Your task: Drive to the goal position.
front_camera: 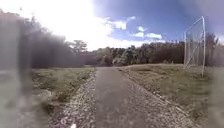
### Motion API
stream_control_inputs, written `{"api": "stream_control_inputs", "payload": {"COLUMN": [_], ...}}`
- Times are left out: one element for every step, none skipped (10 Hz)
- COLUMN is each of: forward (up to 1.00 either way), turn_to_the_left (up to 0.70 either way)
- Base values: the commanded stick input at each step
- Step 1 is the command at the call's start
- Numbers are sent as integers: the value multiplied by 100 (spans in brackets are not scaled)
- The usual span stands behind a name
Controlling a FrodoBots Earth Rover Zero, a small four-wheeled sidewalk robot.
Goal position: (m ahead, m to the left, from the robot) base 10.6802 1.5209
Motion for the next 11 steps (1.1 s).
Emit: {"api": "stream_control_inputs", "payload": {"forward": [100, 100, 100, 100, 100, 100, 100, 100, 100, 100, 100], "turn_to_the_left": [0, 0, 0, 0, 0, 0, 0, 3, 8, 28, 13]}}
